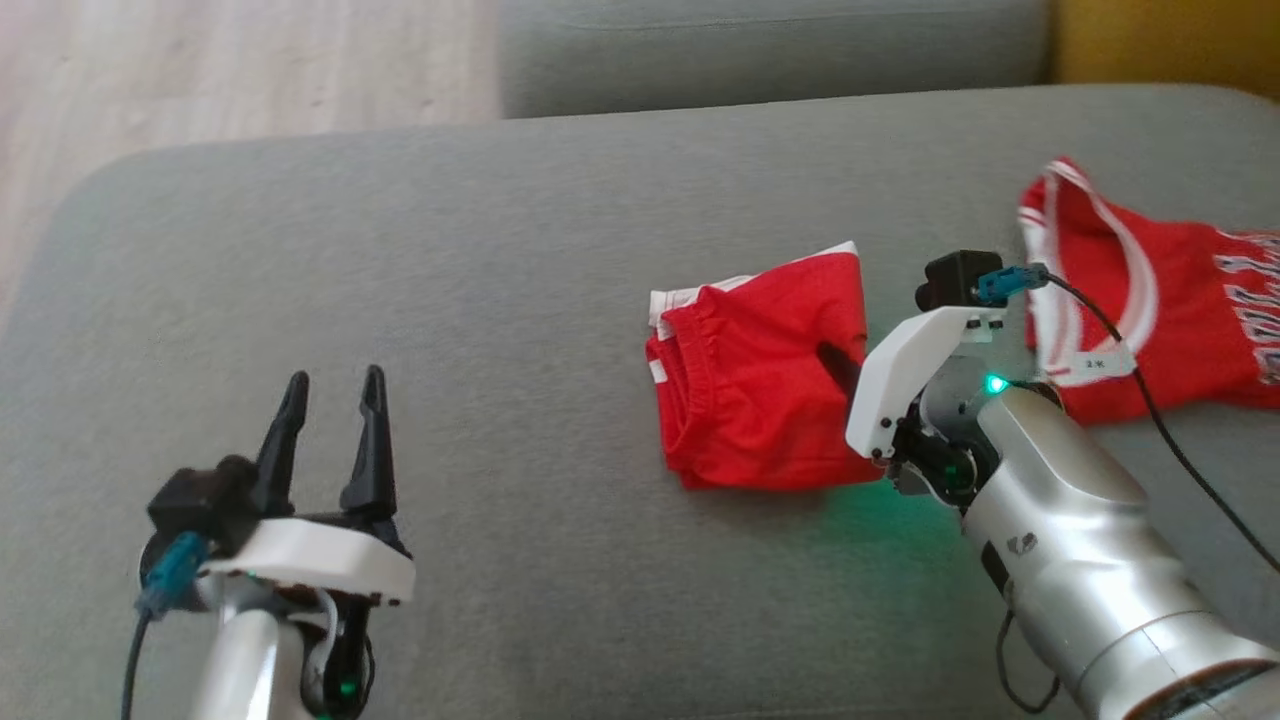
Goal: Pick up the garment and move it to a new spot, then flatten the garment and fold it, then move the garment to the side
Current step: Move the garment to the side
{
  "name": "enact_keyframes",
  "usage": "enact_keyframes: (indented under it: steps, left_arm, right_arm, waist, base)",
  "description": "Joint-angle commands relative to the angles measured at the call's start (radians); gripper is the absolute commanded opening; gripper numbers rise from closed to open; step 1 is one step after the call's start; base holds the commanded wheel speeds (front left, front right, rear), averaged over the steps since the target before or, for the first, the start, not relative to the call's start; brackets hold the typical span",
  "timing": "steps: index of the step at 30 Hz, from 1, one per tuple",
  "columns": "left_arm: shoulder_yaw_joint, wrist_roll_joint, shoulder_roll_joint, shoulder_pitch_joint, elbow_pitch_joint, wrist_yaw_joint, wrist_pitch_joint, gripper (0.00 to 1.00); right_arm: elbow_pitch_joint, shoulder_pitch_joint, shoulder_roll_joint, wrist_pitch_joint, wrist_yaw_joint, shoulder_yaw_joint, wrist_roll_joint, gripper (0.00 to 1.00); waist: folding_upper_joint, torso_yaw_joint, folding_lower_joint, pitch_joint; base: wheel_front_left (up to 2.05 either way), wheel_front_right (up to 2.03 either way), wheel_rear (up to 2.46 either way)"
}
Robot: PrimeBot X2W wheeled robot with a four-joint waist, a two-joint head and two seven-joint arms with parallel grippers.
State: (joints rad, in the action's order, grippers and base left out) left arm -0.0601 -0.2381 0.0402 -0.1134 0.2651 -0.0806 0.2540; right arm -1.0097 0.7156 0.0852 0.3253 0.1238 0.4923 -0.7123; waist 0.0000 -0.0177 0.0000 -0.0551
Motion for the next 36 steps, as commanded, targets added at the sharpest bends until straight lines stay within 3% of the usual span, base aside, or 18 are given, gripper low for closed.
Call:
enact_keyframes:
  steps: [1, 10, 16, 21, 29, 36]
  left_arm:
    - [0.025, 0.003, 0.01, -0.054, -0.026, -0.003, 0.008, 1.0]
    - [-0.043, -0.009, 0.01, -0.07, -0.007, -0.007, 0.008, 1.0]
    - [-0.089, -0.001, 0.01, -0.103, 0.0, -0.007, 0.008, 1.0]
    - [-0.094, 0.02, 0.018, -0.13, 0.012, -0.013, 0.008, 1.0]
    - [-0.083, 0.034, 0.044, -0.155, 0.024, -0.02, 0.008, 1.0]
    - [-0.079, 0.04, 0.056, -0.172, 0.023, -0.022, 0.008, 1.0]
  right_arm:
    - [0.032, 0.042, 0.003, -0.011, 0.007, 0.016, -0.006, 0.0]
    - [0.056, 0.071, 0.003, -0.026, 0.007, 0.057, -0.038, 0.0]
    - [0.078, 0.128, 0.045, -0.042, 0.007, 0.075, -0.047, 0.0]
    - [0.113, 0.213, 0.12, -0.017, 0.007, 0.114, -0.035, 0.0]
    - [0.165, 0.3, 0.299, 0.036, 0.007, 0.152, -0.011, 0.0]
    - [0.172, 0.299, 0.439, 0.042, 0.007, 0.112, 0.02, 0.0]
  waist:
    - [0.0, 0.038, 0.0, 0.005]
    - [0.0, 0.177, 0.0, -0.017]
    - [0.0, 0.203, 0.0, -0.091]
    - [0.0, 0.195, 0.0, -0.162]
    - [0.0, 0.202, 0.0, -0.247]
    - [0.0, 0.205, 0.0, -0.291]
  base:
    - [0.0, 0.0, 0.0]
    - [0.0, 0.0, 0.0]
    - [0.0, 0.0, 0.0]
    - [0.0, 0.0, 0.0]
    - [0.0, 0.0, 0.0]
    - [0.0, 0.0, 0.0]
